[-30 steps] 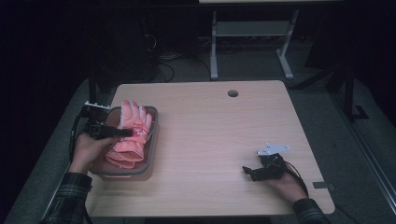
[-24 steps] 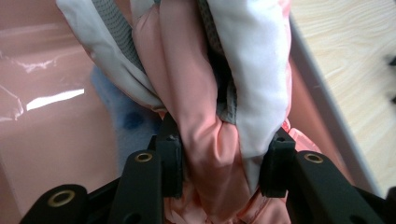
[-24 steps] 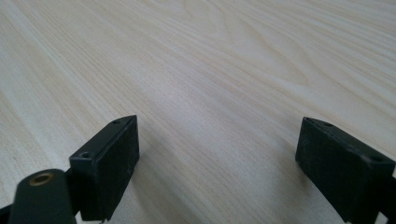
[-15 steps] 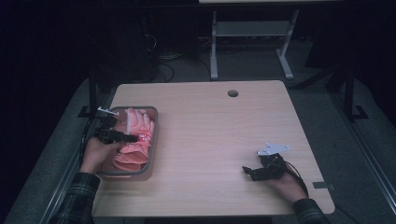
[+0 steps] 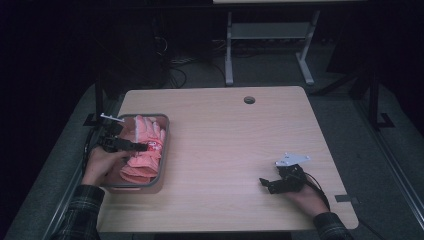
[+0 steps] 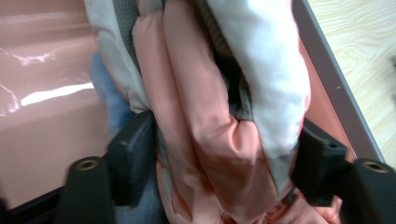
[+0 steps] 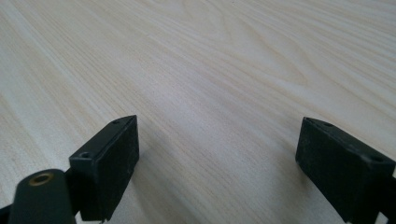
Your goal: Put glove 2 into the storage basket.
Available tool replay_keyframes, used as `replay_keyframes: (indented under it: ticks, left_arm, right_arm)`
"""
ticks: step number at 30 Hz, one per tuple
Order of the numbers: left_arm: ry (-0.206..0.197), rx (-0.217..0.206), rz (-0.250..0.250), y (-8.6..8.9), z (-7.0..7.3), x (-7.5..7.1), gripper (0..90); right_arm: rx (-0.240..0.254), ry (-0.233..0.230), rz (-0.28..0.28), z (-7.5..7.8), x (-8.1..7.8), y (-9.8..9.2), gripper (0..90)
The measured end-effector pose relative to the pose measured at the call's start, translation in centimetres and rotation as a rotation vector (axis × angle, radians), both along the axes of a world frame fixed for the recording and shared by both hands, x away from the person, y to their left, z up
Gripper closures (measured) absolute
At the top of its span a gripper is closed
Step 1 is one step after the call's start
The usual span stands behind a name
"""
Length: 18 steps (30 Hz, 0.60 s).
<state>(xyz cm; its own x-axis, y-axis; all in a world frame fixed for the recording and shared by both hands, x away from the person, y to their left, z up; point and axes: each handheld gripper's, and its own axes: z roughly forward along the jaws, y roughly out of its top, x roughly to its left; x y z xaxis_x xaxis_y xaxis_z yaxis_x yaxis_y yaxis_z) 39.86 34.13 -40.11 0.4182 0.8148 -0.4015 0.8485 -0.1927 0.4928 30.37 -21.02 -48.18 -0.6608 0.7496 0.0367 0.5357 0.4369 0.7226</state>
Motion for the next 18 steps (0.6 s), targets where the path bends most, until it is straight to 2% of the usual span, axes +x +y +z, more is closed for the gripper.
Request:
replay_keyframes:
  ticks: [5,10,14,18]
  left_arm:
    - [-0.042,0.010,0.002,0.3,1.0,-0.2,24.1]
    - [-0.101,0.026,-0.003,0.8,2.2,-0.7,18.1]
    - [-0.144,0.029,0.006,1.3,3.1,-1.2,17.2]
    - [-0.182,0.011,0.002,1.5,4.0,-1.7,17.2]
  right_arm:
    - [0.000,0.000,0.000,0.0,0.0,0.0,13.2]
    - [-0.001,0.000,0.000,0.0,0.0,0.0,13.1]
    - [0.000,0.000,-0.001,0.0,0.0,0.0,13.2]
    - [0.000,0.000,-0.001,0.0,0.0,0.0,13.2]
